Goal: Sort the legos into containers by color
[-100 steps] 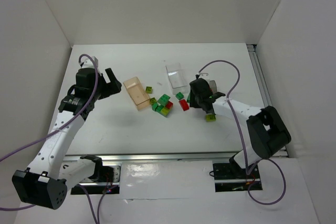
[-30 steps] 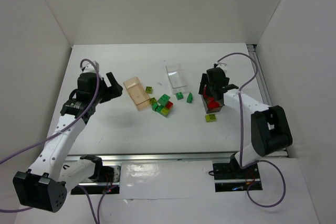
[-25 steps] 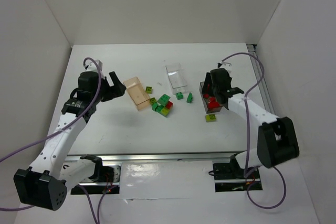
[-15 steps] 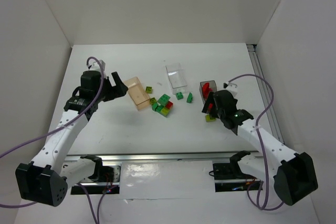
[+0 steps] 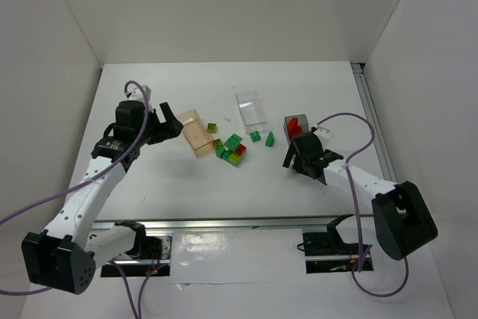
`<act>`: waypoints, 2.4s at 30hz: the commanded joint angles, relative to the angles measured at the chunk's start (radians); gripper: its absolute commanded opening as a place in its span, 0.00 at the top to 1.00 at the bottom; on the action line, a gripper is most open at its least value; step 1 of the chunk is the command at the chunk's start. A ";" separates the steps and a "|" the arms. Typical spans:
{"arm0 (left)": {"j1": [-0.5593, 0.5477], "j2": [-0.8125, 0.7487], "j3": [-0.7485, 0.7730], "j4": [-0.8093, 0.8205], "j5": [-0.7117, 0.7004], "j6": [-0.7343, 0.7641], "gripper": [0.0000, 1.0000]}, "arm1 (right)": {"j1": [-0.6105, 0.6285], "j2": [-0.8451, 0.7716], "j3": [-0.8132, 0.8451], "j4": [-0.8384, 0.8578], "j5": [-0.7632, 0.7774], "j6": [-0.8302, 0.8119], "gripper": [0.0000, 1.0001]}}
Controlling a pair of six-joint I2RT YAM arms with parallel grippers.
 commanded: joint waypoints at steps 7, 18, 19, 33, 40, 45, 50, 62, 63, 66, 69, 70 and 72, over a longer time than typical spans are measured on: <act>-0.003 0.006 0.051 0.036 0.016 0.013 0.01 | 0.025 0.207 0.035 0.211 -0.055 -0.158 0.09; -0.003 0.016 0.065 0.036 0.016 0.013 0.01 | 0.152 0.196 0.045 0.122 -0.003 -0.122 0.28; -0.003 0.029 0.065 0.036 0.027 0.013 0.01 | 0.165 0.196 0.054 0.113 -0.003 -0.112 0.28; -0.003 0.017 0.071 0.027 0.036 0.004 0.01 | 0.223 0.170 0.190 0.050 0.008 -0.125 0.61; -0.003 0.007 0.143 -0.033 -0.013 0.004 0.01 | 0.209 0.248 0.426 0.081 0.054 -0.210 0.61; -0.003 0.041 0.185 -0.088 -0.025 -0.005 0.01 | 0.168 0.446 0.656 0.133 0.054 -0.270 0.61; -0.003 0.050 0.196 -0.113 -0.016 -0.005 0.01 | 0.136 0.638 0.850 0.143 0.045 -0.295 0.60; -0.003 0.049 0.186 -0.135 -0.030 0.005 0.00 | 0.099 0.491 0.677 0.174 0.042 -0.269 0.24; -0.003 0.061 0.176 -0.135 -0.030 0.005 0.00 | 0.099 0.462 0.637 0.188 0.031 -0.258 0.26; -0.003 0.061 0.176 -0.135 -0.039 -0.004 0.00 | 0.099 0.383 0.500 0.188 -0.009 -0.214 0.31; -0.003 0.061 0.166 -0.125 -0.028 -0.004 0.00 | 0.099 0.374 0.420 0.188 -0.018 -0.191 0.31; -0.003 0.061 0.166 -0.125 -0.018 -0.004 0.00 | 0.099 0.374 0.411 0.188 -0.018 -0.181 0.31; -0.003 0.061 0.156 -0.116 0.002 0.007 0.00 | 0.099 0.408 0.411 0.179 -0.018 -0.172 0.31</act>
